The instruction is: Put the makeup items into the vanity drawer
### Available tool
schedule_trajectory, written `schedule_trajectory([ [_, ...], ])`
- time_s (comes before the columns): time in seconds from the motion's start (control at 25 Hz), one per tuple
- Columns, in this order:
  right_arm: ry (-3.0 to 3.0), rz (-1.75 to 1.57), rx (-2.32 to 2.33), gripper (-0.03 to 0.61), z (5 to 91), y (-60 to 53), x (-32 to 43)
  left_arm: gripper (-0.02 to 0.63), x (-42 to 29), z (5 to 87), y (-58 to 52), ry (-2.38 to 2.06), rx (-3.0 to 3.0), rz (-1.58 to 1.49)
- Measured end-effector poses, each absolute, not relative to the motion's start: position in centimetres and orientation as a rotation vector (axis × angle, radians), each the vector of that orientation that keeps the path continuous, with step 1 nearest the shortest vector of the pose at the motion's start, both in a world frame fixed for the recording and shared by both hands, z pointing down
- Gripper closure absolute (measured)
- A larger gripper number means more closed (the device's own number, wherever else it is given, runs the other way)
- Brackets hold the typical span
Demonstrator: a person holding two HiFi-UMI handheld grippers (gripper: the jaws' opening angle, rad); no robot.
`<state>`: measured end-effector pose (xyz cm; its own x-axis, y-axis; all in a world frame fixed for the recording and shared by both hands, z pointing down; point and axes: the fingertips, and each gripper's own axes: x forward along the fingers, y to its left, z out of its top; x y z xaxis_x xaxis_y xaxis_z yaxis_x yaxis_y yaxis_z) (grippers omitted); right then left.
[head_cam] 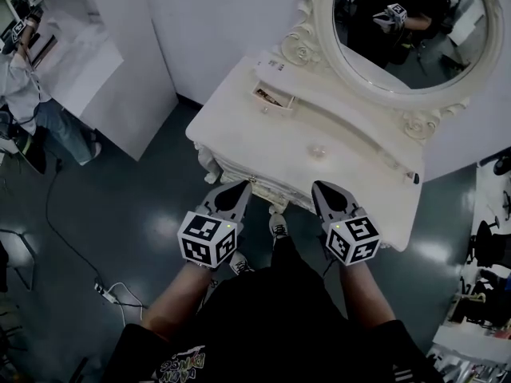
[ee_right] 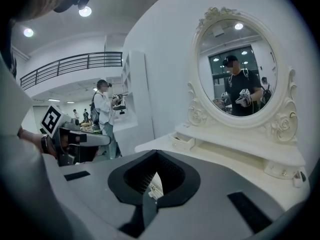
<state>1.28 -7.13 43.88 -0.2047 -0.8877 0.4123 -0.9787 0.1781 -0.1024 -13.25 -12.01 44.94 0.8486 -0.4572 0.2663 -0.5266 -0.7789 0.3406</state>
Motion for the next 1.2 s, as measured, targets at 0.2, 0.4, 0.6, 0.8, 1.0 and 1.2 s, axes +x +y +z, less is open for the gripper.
schedule_trajectory([
  [0.2,-2.201,0.510,1.778,0.549,44.2,-8.6,3.1,0.606,-11.2,45.0,-13.2,-0.727,2.615,0.251],
  [0.4,-2.169,0.529,1.785,0.549,45.7,-9.6,6.6,0.606,-7.8,45.6,-13.7,-0.700,2.618,0.281],
  [0.6,-2.141,0.523,1.781,0.548,47.1,-11.4,9.3,0.606,-5.6,46.8,-15.5,-0.703,2.605,0.320],
  [0.8,-2.135,0.546,1.753,0.546,49.0,-13.2,11.9,0.606,-2.9,48.2,-17.1,-0.714,2.595,0.351],
  [1.0,-2.120,0.580,1.687,0.456,51.4,-14.8,13.5,0.606,-0.9,49.1,-18.0,-0.711,2.594,0.397],
  [1.2,-2.073,0.561,1.586,0.431,54.4,-16.2,15.0,0.606,0.6,49.7,-18.5,-0.703,2.590,0.424],
])
